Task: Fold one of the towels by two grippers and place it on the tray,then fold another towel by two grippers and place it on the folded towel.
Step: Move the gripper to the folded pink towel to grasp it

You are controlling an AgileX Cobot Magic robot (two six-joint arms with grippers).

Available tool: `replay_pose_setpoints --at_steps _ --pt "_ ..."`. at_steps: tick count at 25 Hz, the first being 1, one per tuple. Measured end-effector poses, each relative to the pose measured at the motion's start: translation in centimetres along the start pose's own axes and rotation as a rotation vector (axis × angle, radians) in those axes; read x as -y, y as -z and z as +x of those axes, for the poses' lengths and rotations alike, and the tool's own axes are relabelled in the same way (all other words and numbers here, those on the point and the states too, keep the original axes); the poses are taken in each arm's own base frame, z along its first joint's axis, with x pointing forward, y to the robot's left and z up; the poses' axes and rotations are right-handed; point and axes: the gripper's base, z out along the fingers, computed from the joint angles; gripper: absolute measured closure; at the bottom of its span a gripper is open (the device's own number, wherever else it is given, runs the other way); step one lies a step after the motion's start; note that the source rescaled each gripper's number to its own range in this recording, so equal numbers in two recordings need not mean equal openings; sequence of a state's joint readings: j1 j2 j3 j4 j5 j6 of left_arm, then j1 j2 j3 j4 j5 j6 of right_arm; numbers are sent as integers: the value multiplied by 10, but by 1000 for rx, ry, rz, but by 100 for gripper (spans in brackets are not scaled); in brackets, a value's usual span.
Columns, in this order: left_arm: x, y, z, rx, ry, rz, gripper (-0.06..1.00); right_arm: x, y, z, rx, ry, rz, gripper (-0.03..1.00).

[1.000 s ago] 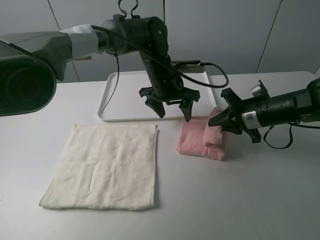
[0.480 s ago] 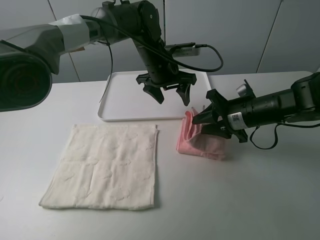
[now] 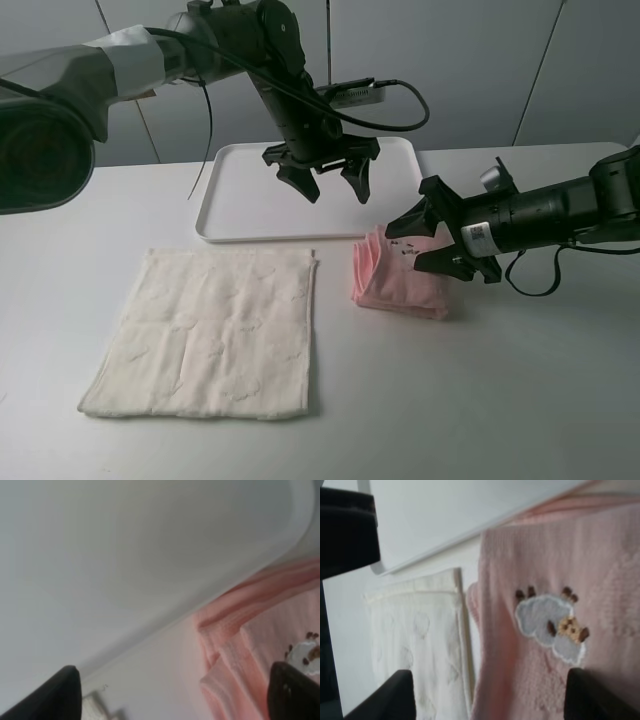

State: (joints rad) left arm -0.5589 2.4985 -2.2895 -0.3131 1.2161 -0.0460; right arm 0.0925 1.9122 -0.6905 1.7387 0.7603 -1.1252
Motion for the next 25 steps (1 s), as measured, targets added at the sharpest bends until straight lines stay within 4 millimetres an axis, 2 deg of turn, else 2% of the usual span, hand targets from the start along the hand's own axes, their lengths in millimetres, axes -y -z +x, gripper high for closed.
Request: replay_pose_setpoints --at_steps 5,9,19,25 --pt "0 0 0 0 -16 2 -2 14 20 -16 54 -29 26 30" --pt "0 0 0 0 -22 4 -2 26 28 -18 39 -13 99 30" --pt "2 0 0 -1 -36 27 -2 39 20 -12 -28 -22 152 30" --pt "2 0 0 -1 -36 27 -2 37 12 -8 -38 3 190 30"
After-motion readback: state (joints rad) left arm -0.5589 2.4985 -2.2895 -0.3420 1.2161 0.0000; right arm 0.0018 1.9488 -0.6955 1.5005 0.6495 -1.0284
